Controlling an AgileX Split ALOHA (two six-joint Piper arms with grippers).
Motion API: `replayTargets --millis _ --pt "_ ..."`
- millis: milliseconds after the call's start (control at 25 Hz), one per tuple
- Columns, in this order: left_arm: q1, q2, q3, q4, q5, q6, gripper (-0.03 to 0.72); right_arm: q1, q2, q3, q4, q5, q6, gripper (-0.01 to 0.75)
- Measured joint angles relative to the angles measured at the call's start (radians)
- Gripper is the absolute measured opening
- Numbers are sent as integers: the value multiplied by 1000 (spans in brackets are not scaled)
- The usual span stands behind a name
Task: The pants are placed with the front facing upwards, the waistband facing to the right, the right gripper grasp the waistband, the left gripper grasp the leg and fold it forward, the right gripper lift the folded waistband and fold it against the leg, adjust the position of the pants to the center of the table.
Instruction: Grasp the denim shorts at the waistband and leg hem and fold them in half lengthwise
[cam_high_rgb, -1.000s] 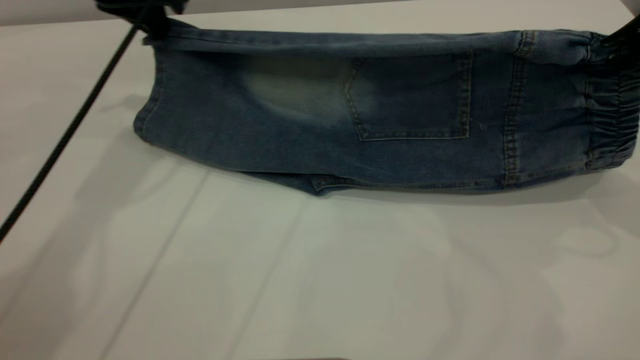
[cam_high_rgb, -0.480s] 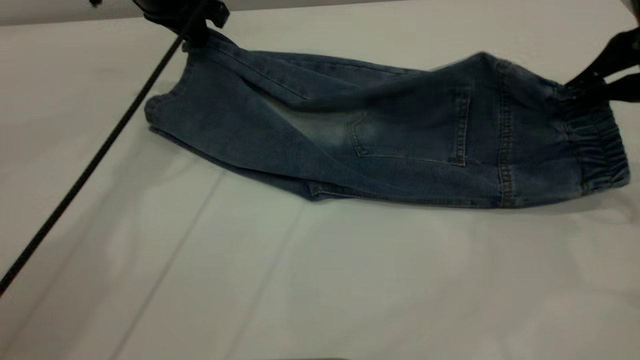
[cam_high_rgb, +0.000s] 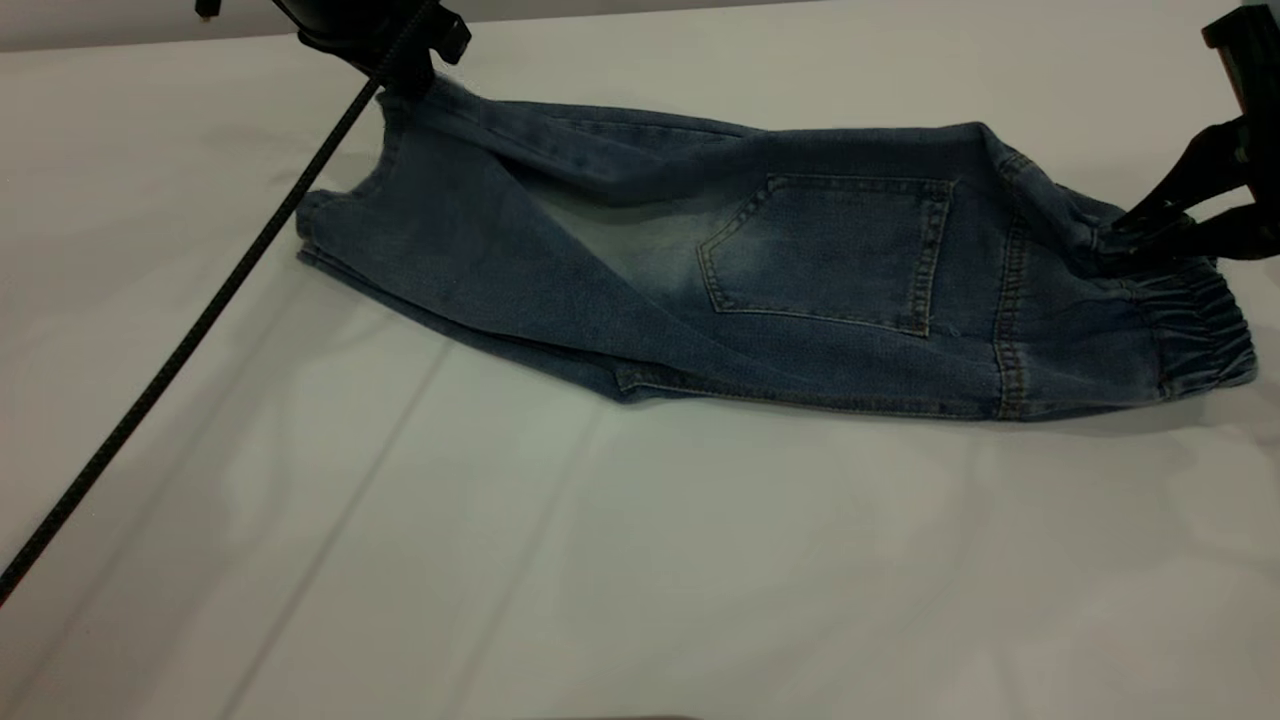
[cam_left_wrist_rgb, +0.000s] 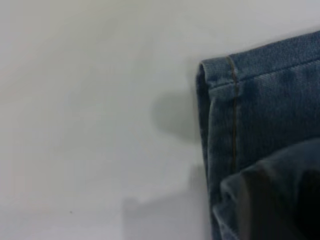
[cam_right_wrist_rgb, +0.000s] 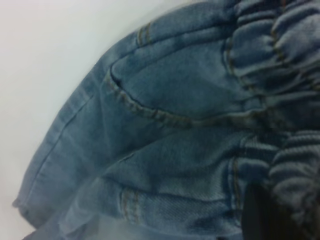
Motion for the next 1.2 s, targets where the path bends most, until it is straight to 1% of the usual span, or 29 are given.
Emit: replayTargets --millis 160,240,320,440,600,720,960,1080,1200 --pt "0 0 0 1 -8 0 375 0 1 0 1 -17 -9 153" --pt "0 0 0 1 -9 0 430 0 1 0 2 -17 -21 187" --pt "0 0 0 1 -9 0 458 0 1 0 3 -17 -29 237" --pt "0 0 -1 1 1 -1 467 0 1 0 3 -17 -68 299" --pt "0 0 -1 1 29 -19 468 0 1 0 3 10 -176 377" --pt "0 0 -1 -1 67 -29 465 0 1 0 3 75 -293 420" --pt "0 -1 -1 -2 122 -35 465 0 -14 0 2 263 -484 517" --pt "0 -1 -1 -2 143 -35 465 0 -18 0 -10 309 -514 570" --pt "0 -4 -1 -2 168 -36 465 0 -18 0 -69 331 -490 592"
